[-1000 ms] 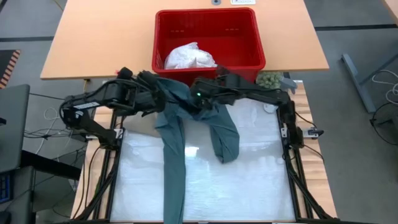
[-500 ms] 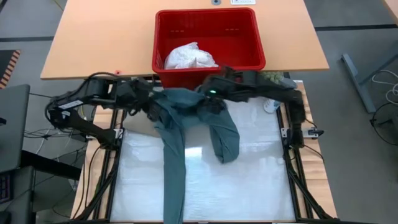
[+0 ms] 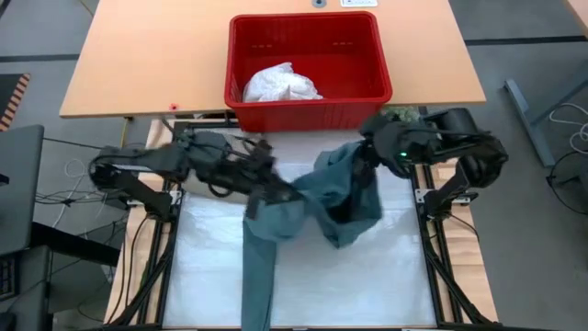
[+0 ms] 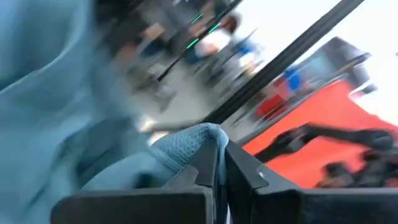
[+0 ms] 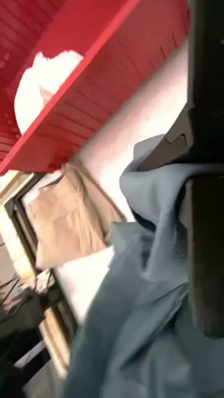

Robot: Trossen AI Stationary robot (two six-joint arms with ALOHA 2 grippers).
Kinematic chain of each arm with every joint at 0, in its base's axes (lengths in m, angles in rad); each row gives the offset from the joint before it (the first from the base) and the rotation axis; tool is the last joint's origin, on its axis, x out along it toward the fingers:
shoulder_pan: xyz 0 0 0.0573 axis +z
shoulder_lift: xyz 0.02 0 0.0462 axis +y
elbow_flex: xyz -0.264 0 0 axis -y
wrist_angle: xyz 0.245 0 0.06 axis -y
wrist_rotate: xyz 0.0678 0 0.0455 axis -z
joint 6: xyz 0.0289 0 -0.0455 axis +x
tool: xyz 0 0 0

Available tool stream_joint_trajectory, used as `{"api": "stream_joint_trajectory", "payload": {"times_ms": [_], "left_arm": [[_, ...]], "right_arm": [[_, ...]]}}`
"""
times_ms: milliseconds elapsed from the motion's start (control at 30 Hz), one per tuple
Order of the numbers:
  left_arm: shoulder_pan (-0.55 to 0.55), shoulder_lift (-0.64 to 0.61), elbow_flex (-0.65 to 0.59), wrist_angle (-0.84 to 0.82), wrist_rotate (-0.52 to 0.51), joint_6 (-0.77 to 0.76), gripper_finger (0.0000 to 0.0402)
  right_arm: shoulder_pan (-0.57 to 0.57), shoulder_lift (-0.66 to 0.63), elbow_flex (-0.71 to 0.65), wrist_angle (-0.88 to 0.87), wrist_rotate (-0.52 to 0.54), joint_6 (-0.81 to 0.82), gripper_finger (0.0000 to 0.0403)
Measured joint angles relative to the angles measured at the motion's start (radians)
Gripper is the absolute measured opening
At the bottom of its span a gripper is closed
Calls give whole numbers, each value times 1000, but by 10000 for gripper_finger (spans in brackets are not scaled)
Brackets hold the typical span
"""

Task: Fold Laundry from Bin
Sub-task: Fold the blue pants in the red bin

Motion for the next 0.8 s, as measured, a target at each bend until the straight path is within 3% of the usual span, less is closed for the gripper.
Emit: {"api": "stream_joint_trajectory", "payload": {"times_ms": [167, 300, 367, 433, 500, 600, 800], "left_arm": [[-6, 180, 0, 590, -7, -4, 0], [-2, 368, 40, 1135, -169, -156, 0], [4, 470, 95, 1339, -268, -259, 0], [23, 552, 145, 1498, -280, -365, 0], [51, 599, 166, 1608, -218, -516, 0], [105, 605, 153, 1641, -68, -744, 0], [168, 516, 36, 1599, 21, -707, 0]], "right_arm": [[-3, -65, 0, 0, 33, 18, 23], [-55, -103, 0, 0, 136, 24, 23], [-109, -107, 0, 0, 189, 21, 23], [-181, -100, 0, -3, 208, 8, 23], [-256, -76, 0, -1, 206, -7, 23], [-355, -17, -21, -2, 159, -50, 23], [-443, 156, -106, -2, 71, -195, 23]]}}
